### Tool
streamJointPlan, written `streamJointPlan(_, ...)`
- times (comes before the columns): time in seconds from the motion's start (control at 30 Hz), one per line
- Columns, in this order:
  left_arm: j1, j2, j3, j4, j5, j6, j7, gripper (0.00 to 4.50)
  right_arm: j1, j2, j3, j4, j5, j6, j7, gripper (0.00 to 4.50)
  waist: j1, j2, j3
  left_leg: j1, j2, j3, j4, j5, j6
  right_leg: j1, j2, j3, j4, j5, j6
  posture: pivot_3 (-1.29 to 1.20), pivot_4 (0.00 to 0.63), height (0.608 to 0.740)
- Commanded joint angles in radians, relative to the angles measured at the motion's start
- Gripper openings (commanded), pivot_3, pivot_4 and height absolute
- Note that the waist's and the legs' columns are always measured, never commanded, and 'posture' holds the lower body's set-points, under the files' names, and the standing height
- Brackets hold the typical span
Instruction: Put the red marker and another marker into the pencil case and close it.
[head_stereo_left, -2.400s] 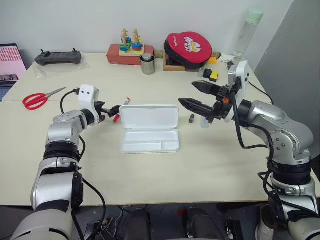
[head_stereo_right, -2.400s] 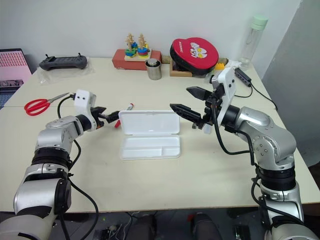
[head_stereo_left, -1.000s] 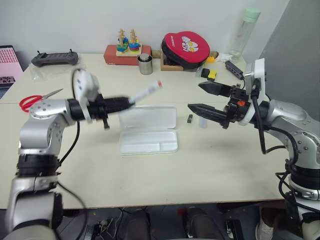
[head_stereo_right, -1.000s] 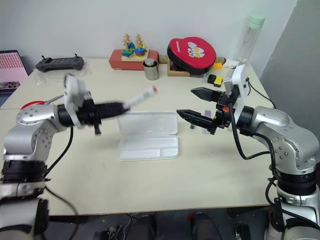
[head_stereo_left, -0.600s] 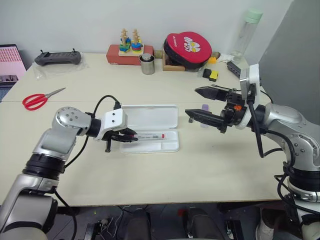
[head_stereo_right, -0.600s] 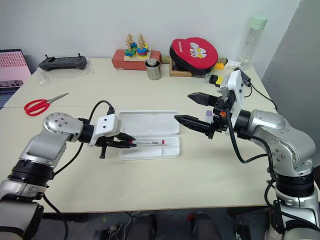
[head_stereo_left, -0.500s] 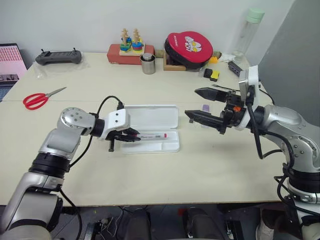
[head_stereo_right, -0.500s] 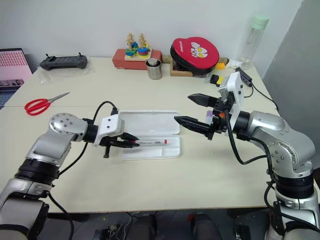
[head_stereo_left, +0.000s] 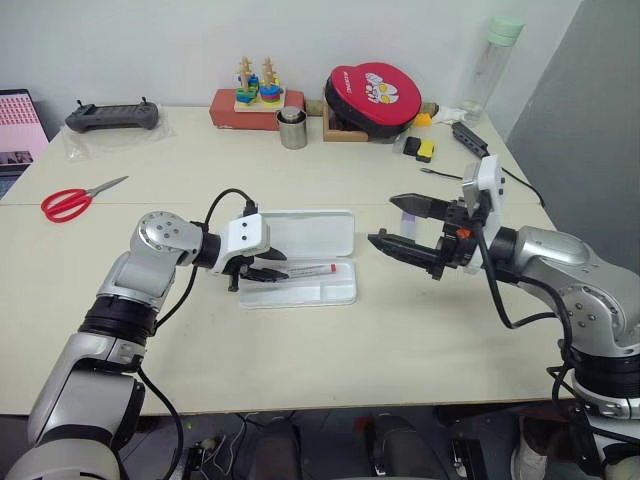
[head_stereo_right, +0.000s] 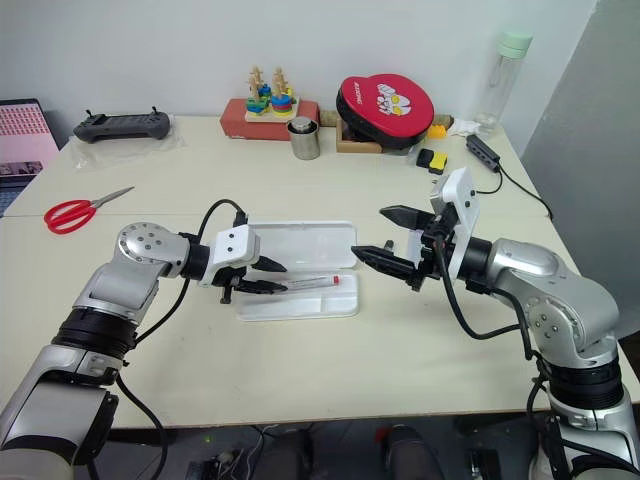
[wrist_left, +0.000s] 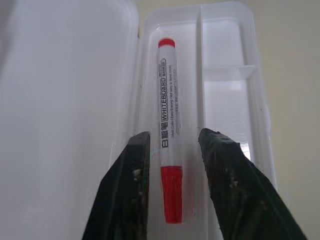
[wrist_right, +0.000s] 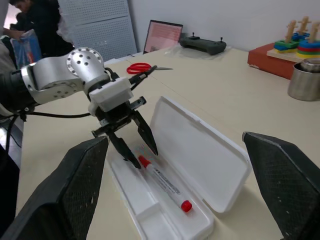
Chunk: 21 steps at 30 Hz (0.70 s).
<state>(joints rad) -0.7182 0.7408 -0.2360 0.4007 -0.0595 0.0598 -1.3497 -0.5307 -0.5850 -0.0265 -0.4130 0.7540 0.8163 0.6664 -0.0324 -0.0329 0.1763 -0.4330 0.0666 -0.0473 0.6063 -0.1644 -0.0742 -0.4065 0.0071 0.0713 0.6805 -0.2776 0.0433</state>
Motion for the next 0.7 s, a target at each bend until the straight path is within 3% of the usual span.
streamJointPlan(0.03, -0.002, 0.003, 0.018, -0.042, 0.000, -0.007, 0.011, 2.64, 0.000, 0.006, 0.011, 0.016, -0.043, -0.020, -0.017, 4.50, 0.000, 0.000, 0.000, 0.000, 0.000, 0.000, 0.000, 0.000, 0.000, 0.000, 0.000, 0.000, 0.000, 0.000, 0.000, 0.00, 0.150, 0.740)
streamJointPlan(0.23, 0.018, -0.106, 0.113, -0.222, -0.187, 0.157, 0.066, 3.78, -0.053, 0.081, 0.096, 0.236, -0.269, 0.019, -0.247, 4.50, 0.002, 0.000, 0.000, 0.000, 0.000, 0.000, 0.001, 0.000, 0.000, 0.000, 0.000, 0.000, 0.000, 0.000, 0.001, 0.00, 0.150, 0.740)
streamJointPlan(0.37, 0.030, -0.233, 0.162, -0.358, -0.271, 0.315, 0.239, 4.46, -0.074, 0.183, 0.115, 0.413, -0.421, 0.007, -0.433, 4.50, 0.001, 0.000, 0.000, 0.000, 0.000, 0.000, 0.002, 0.000, 0.000, 0.001, 0.000, 0.001, 0.000, 0.001, 0.002, 0.00, 0.150, 0.740)
streamJointPlan(0.57, 0.027, -0.375, 0.147, -0.448, -0.242, 0.411, 0.476, 4.48, -0.084, 0.295, 0.089, 0.558, -0.533, -0.044, -0.578, 4.50, 0.000, 0.000, 0.000, 0.000, -0.001, 0.000, 0.002, 0.000, 0.000, 0.001, 0.000, 0.001, 0.000, 0.002, 0.001, 0.00, 0.150, 0.740)
streamJointPlan(0.67, 0.036, -0.398, 0.128, -0.478, -0.243, 0.434, 0.510, 4.48, -0.083, 0.333, 0.089, 0.591, -0.566, -0.058, -0.604, 4.50, -0.003, 0.000, 0.000, 0.000, -0.001, 0.000, 0.002, 0.000, 0.000, 0.001, 0.000, 0.001, 0.000, 0.002, 0.001, 0.00, 0.150, 0.740)
streamJointPlan(0.7, 0.036, -0.402, 0.123, -0.481, -0.241, 0.437, 0.518, 4.49, -0.081, 0.341, 0.090, 0.603, -0.585, -0.069, -0.620, 4.32, -0.003, 0.000, 0.000, 0.000, -0.001, 0.000, 0.002, 0.000, 0.000, 0.001, 0.000, 0.001, 0.000, 0.002, 0.002, 0.00, 0.150, 0.740)
